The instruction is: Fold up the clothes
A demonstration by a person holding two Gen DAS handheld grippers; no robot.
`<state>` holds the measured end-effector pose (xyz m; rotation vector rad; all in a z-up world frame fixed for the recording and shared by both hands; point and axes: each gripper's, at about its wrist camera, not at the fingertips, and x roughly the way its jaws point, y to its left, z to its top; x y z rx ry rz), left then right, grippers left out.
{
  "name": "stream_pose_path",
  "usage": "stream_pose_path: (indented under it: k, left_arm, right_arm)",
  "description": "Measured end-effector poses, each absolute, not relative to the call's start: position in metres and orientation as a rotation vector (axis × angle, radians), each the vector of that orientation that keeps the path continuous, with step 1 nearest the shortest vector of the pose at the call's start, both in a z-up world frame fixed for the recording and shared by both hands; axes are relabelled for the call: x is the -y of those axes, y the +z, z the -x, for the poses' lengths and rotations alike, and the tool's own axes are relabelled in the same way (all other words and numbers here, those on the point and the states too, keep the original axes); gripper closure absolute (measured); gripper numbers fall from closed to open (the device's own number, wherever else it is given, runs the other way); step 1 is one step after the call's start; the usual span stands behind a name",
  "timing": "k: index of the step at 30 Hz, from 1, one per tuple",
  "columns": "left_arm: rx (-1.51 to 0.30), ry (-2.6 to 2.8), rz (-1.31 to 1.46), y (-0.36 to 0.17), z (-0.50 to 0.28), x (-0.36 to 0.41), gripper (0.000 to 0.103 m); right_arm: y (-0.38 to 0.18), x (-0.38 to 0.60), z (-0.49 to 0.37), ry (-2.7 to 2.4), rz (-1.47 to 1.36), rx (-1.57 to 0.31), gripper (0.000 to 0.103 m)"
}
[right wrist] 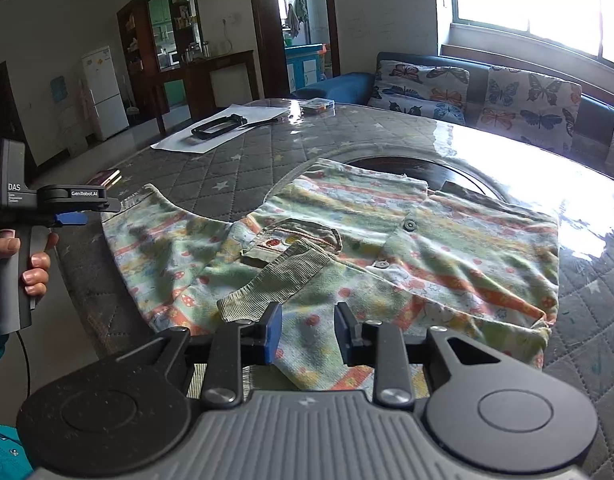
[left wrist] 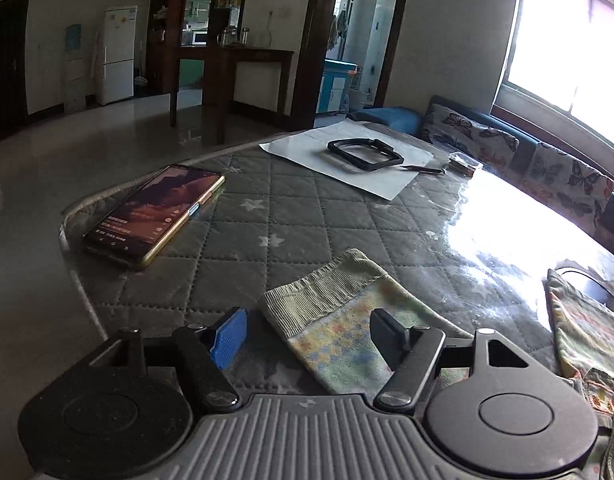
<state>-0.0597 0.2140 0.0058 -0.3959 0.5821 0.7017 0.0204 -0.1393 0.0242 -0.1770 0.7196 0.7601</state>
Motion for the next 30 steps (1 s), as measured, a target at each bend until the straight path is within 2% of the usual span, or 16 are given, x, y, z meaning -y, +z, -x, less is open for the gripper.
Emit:
stream_pose_path:
  k: [1,2,3,5,8,14,24,26,30]
  left_arm:
    - [-0.587,0.693,0.403,0.004,0.058,-0.216,0.037]
    - [-0.592,0.687,0.410,0.002,0.057,-0.217,0.049]
    - [-0.592,0.689,0.414,0.000,0.055,-0.219,0.055]
    - [-0.592,0.683,0.410,-0.002,0.053,-0.221,0.079]
    - [-0.573,0.638,0.461,0.001,0.057,-0.222,0.096]
    - [-0.501,0.482,0.495,0.024,0.061,-0.199,0.098]
    - [-0.443,0.075,0.315,0.052,0.056,-0.092,0.099]
    - [-0.473,0.064,0.282,0.047,0.054,-0.080,0.095]
    - [-0.510,0.176,0.340,0.034,0.057,-0.103,0.088]
  right_arm:
    - [0.024,0.139,-0.020,0.759,0.178,-0.721,0.075]
    - [0.024,0.139,-0.020,0.757,0.179,-0.721,0.075]
    - [0.024,0.139,-0.020,0.756,0.179,-0.722,0.075]
    - [0.024,0.139,-0.020,0.754,0.179,-0.723,0.075]
    - [0.025,0.140,-0.019,0.754,0.177,-0.723,0.075]
    - [0.029,0.142,-0.019,0.769,0.147,-0.719,0.075]
    - [0.044,0.153,-0.022,0.785,0.055,-0.705,0.075]
    - [0.045,0.154,-0.020,0.788,0.058,-0.698,0.075]
    - [0.046,0.153,-0.019,0.790,0.070,-0.693,0.075]
